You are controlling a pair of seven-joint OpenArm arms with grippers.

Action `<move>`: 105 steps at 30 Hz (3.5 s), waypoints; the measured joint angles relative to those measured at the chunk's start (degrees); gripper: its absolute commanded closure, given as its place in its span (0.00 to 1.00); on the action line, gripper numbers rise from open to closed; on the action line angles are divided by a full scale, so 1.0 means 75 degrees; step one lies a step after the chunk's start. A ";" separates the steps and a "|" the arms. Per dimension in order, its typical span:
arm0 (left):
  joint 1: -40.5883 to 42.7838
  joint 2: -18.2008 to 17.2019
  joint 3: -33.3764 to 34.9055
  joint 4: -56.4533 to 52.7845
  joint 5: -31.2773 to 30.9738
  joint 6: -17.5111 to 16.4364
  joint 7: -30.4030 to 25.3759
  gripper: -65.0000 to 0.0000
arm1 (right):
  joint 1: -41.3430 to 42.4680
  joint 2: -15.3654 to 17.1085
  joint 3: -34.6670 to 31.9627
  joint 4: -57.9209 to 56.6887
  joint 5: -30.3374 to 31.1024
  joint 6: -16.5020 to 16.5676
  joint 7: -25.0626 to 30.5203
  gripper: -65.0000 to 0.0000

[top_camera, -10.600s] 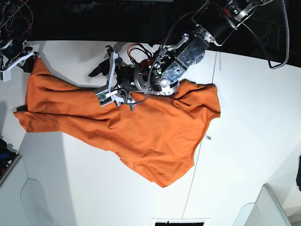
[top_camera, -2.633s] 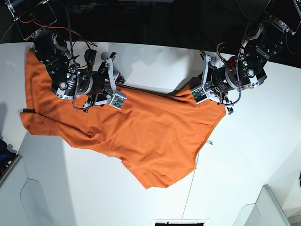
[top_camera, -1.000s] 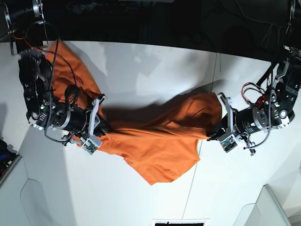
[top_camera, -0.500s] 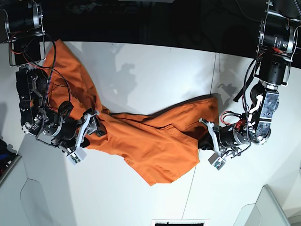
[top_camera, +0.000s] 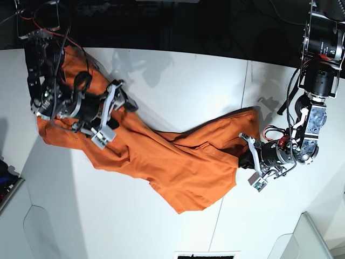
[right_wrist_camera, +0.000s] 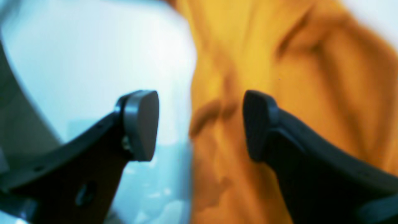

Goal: Layout the t-shirt on the table in an organized manner, then fold the t-shirt properly
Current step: 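Lift the held edge and drag it with the right gripper away from the left, then pull the shirt lengthwise with both grippers moving apart, then lift the shirt with both grippers and shake it out flat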

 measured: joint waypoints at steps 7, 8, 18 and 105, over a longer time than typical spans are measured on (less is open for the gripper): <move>0.0000 -0.0038 0.0003 -0.0003 -0.0012 0.0003 0.0146 1.00 | -0.1848 0.0050 0.0495 0.1393 -0.0749 -0.0006 0.0064 0.36; -0.0003 -0.0044 0.0003 0.0000 -0.0047 0.0003 0.0140 1.00 | -0.2066 0.0055 0.0542 0.1536 -0.0970 -0.0003 0.0047 0.36; 0.0000 -0.0085 0.0119 -0.0003 -0.0227 0.0003 0.0160 1.00 | -0.3424 0.1239 0.0568 0.2095 -0.2550 -0.0216 0.0562 0.36; -0.0405 -0.0761 0.1014 -0.0329 -0.1682 -0.0402 0.0627 1.00 | -0.0522 0.1915 0.0455 -0.1341 -0.3506 -0.1058 0.2302 0.36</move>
